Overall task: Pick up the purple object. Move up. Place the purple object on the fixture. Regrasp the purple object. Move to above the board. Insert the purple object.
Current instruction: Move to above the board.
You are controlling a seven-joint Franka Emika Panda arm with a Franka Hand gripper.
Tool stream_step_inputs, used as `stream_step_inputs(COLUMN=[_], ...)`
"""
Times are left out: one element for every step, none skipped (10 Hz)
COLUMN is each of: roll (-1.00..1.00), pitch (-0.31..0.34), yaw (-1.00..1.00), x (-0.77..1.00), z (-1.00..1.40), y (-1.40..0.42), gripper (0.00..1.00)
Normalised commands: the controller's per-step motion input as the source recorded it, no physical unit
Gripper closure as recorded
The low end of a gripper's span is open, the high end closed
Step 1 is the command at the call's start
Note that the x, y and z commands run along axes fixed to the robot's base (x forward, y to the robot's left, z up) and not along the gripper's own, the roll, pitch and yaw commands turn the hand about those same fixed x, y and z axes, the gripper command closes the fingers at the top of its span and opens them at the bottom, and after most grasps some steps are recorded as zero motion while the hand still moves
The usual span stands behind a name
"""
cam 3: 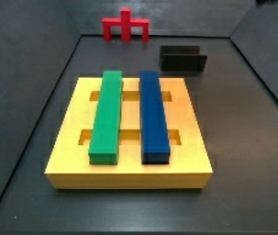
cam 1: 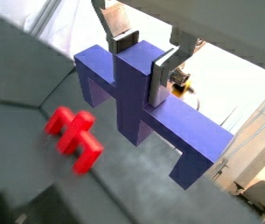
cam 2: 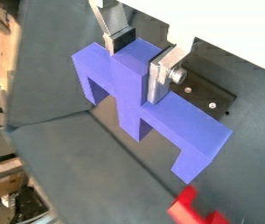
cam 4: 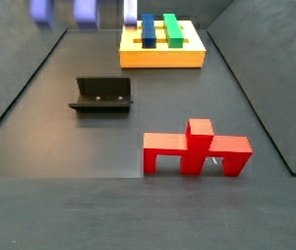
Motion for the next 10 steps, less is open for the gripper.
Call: stream_step_inputs(roll=[-0.01,0.01,0.02,-1.0,-1.0,-1.0,-1.0,-1.0,-1.0,-1.0], pitch=[0.027,0.043,0.06,0.085,0.078,0.066,0.073,0.078,0.076,0.073], yaw=[-0.01,0.0,0.0,-0.06,-0.06,-0.05,-0.04,-0.04,-0.03,-0.02], x=[0.0,0.02,0.03,-0.96,-0.98,-1.05,-1.07,-1.06,-0.72,-0.44], z=[0.92,0.41,0.27,0.3,0.29,0.3,0.27,0.27,0.17,0.09], y=[-0.02,-0.02,-0.02,-1.4,-1.4,-1.4,-1.4,-1.4,-0.92,-0.52], gripper=[1.0,1.0,1.0,1.0,1.0,1.0,1.0,1.0,1.0,1.0])
